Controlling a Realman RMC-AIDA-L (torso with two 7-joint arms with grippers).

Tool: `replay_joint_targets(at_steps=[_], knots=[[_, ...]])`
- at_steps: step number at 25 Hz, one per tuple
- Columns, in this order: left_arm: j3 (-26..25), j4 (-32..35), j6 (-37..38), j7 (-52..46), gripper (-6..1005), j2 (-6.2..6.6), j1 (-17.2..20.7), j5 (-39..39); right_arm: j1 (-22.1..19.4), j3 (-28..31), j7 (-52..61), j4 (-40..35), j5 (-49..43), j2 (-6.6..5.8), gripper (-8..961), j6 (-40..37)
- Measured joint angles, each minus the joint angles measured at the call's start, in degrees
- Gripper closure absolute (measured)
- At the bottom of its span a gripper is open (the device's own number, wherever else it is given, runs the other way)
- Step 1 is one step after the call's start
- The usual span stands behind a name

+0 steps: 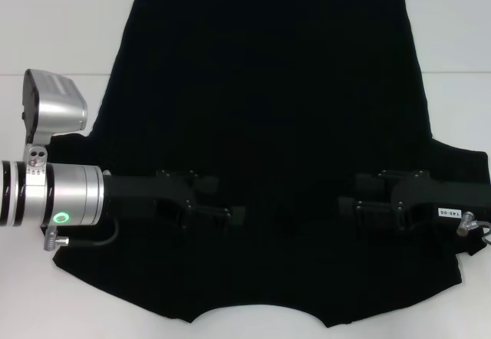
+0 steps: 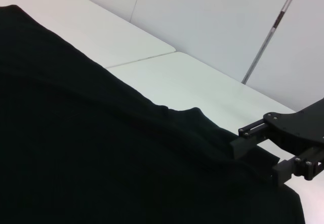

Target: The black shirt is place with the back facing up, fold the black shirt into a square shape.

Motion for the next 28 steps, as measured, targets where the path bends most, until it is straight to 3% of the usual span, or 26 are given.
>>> replay_joint_targets(at_steps=[14, 18, 21, 28], knots=[[-0.23, 0.00, 0.27, -0.15, 101, -0.16, 0.45, -0.01, -0.22, 0.13, 0.25, 0.00, 0.06, -0.01, 239, 0.09], [-2.13, 0.65, 0.32, -3.67, 113, -0.04, 0.57, -0.28, 0.39, 2.02, 7.06, -0.65, 0.45, -0.34, 239, 1.11], [-5.05, 2.17, 0.24, -9.95, 121, 0.54, 0.86, -0.34, 2.07, 3.12, 18.04, -1.19, 0.46, -1.79, 238, 2.97], [-9.77, 7.09, 1.86, -30.12, 141, 3.48, 3.35, 0.82, 6.73, 3.25, 43.42, -1.45, 0.20, -7.00, 238, 6.94]])
